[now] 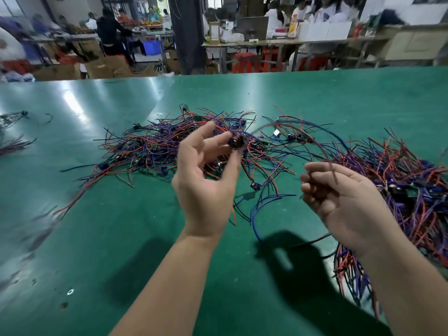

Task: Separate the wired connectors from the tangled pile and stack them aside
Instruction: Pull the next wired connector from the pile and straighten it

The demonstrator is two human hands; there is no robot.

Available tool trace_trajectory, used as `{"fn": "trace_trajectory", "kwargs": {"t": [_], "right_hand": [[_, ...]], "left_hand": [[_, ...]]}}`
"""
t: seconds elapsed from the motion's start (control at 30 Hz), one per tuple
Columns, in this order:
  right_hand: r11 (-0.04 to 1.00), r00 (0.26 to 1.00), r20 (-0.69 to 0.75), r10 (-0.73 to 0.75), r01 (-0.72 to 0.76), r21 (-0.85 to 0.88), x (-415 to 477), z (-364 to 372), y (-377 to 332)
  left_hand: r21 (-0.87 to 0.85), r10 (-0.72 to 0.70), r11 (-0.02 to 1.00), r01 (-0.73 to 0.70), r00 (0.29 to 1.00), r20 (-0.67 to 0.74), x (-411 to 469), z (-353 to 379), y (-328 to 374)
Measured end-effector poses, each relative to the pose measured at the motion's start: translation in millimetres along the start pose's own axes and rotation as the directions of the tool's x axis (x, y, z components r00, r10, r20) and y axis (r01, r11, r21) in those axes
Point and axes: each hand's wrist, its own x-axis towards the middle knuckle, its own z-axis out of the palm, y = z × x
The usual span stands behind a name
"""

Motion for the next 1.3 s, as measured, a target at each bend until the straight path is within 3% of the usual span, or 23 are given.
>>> {"fn": "trace_trajectory", "kwargs": {"t": [0.17, 0.4, 0.7, 0.87, 0.9, 0.97, 1.0, 1.07, 1.1, 1.17, 1.3], "right_hand": [[0.995, 0.993, 0.115, 0.040, -0.050, 0.089, 0, 5, 0], [0.981, 0.960, 0.272, -0.066, 0.012, 0.193, -3, 3, -1], [0.991, 0.974, 0.187, -0.126, 0.117, 0.057, 0, 3, 7], [0.993, 0.983, 0.146, -0.112, 0.104, 0.060, 2, 3, 9], [0.993, 0.984, 0.143, -0.109, 0.100, 0.069, 3, 2, 9], [0.992, 0.984, 0.144, -0.102, 0.091, 0.084, 3, 2, 9], [0.992, 0.984, 0.147, -0.100, 0.088, 0.089, 3, 2, 9], [0.992, 0.985, 0.142, -0.098, 0.085, 0.096, 3, 1, 8], [0.992, 0.987, 0.132, -0.094, 0.082, 0.099, 3, 1, 8], [0.991, 0.989, 0.118, -0.091, 0.079, 0.106, 3, 1, 7], [0.994, 0.994, 0.088, -0.069, 0.061, 0.095, 3, 2, 6]], "left_hand": [[0.078, 0.075, 0.993, -0.090, 0.981, 0.179, -16, 10, 2], [0.118, 0.067, 0.988, -0.099, 0.965, 0.253, -21, 13, 1], [0.139, 0.062, 0.986, -0.097, 0.970, 0.237, -22, 11, -5], [0.284, 0.104, 0.942, -0.177, 0.961, 0.254, -18, 9, -7], [0.326, 0.047, 0.937, -0.128, 0.968, 0.246, -18, 9, -7], [0.424, -0.211, 0.901, 0.094, 0.948, 0.238, -16, 6, -10], [0.464, -0.391, 0.853, 0.239, 0.881, 0.265, -15, 5, -13], [0.445, -0.667, 0.735, 0.512, 0.662, 0.341, -15, 7, -16], [0.393, -0.726, 0.688, 0.610, 0.572, 0.383, -15, 9, -17], [0.286, -0.756, 0.631, 0.721, 0.488, 0.437, -14, 14, -15], [0.067, -0.766, 0.572, 0.817, 0.504, 0.400, -8, 13, -16]]}}
